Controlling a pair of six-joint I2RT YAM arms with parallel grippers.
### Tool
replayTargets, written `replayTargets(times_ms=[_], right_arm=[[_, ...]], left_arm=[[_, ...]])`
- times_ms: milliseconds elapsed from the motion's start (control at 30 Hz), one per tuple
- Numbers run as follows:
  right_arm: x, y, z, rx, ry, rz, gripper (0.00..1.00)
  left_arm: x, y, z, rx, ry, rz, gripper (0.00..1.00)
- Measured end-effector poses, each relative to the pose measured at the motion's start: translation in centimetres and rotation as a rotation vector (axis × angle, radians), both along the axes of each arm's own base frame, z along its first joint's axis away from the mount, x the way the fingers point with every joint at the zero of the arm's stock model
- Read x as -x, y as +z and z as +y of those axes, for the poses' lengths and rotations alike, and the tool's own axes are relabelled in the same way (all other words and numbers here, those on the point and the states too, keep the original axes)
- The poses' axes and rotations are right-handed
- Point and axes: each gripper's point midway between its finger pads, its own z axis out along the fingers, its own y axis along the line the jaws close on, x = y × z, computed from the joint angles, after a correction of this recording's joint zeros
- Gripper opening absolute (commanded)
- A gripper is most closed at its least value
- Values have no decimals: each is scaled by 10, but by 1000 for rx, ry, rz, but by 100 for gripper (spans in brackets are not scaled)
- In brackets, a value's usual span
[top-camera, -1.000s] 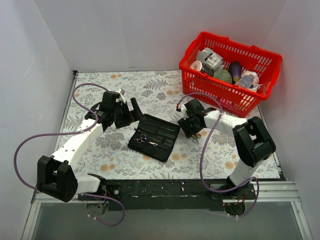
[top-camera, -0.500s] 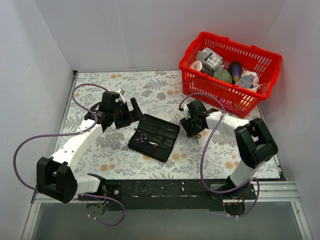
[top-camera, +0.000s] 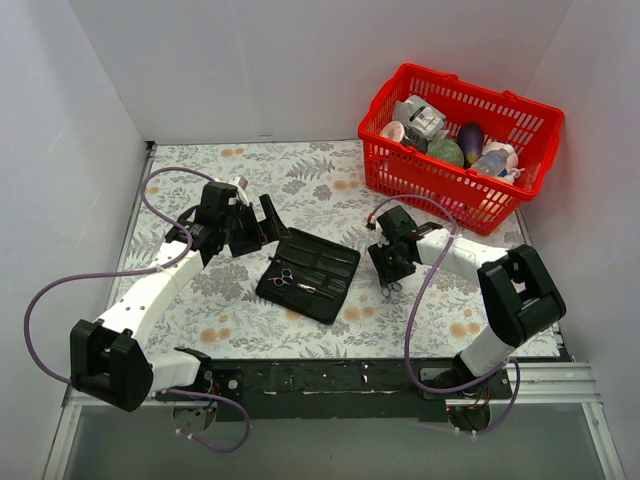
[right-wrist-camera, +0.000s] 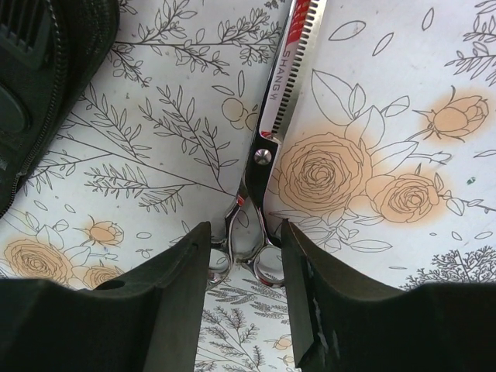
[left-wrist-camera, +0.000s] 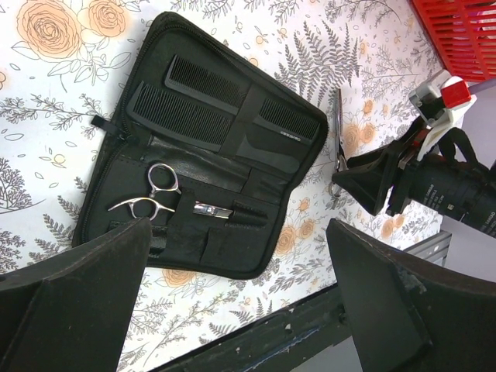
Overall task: Sort the hair-cutting tools
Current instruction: Pick up the scissors from the center of the board.
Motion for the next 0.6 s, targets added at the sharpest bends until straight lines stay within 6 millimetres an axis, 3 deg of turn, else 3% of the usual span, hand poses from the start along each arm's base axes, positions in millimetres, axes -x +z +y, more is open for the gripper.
replayTargets(times_ms=[367, 600], right_arm=[[-1, -2, 1, 89, -54, -1, 46], [1, -3, 4, 110, -84, 6, 34]], left_arm=[[1, 4, 0, 4, -1, -12, 98], [1, 4, 0, 4, -2, -13, 98]])
